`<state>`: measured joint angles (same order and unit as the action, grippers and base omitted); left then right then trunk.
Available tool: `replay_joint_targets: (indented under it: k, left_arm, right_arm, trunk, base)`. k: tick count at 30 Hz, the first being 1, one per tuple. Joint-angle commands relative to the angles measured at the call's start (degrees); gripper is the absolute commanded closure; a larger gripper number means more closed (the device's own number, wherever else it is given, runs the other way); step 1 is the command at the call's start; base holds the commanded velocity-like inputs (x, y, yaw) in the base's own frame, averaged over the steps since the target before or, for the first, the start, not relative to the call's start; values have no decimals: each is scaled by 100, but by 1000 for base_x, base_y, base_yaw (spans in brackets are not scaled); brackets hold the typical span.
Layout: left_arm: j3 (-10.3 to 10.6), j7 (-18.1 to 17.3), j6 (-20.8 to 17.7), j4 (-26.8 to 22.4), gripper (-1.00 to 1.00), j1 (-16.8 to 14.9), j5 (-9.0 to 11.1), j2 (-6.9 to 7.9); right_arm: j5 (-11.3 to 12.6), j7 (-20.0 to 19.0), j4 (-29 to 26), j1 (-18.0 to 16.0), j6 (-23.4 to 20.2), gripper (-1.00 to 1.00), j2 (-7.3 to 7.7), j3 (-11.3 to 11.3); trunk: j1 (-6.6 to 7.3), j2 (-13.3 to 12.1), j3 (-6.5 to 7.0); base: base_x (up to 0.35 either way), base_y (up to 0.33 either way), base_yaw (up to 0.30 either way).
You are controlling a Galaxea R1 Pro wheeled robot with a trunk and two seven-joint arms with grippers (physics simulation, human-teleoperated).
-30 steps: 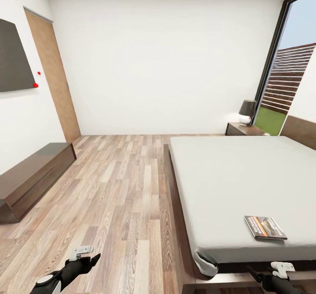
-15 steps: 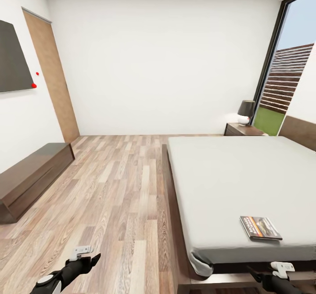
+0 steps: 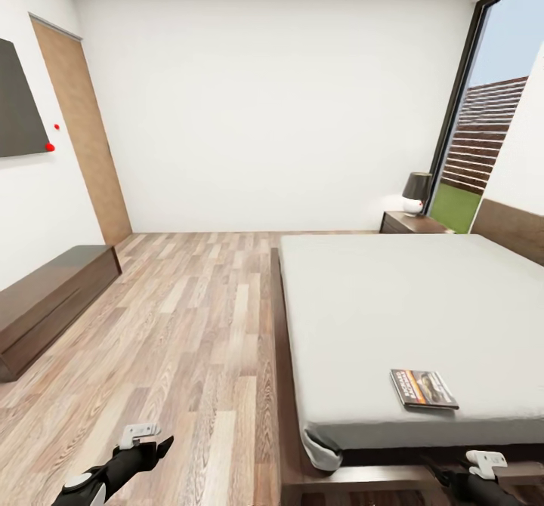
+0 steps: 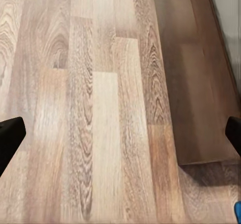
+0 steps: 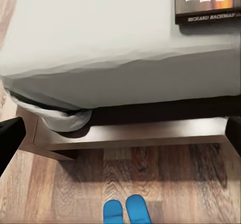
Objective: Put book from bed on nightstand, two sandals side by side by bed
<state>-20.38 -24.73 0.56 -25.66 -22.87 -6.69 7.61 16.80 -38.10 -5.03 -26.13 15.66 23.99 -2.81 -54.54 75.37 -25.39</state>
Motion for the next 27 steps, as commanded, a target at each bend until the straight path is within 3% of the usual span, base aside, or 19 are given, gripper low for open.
replay_joint_targets:
  k: [1,27]
  left_arm:
    - [-48,-41,6,-4,-100,-4,-60,-5]
    - [-45,-41,6,-2,-100,-7,-60,-5]
  right_arm:
    - [4,-32,9,-5,5,-100,0,-27]
    - [-1,-32,10,-2,5,-100,0,-27]
  trunk:
    - [1,4,-6]
    - [1,4,-6]
  base:
    - [-69,-161,0]
    - [-6,-244,0]
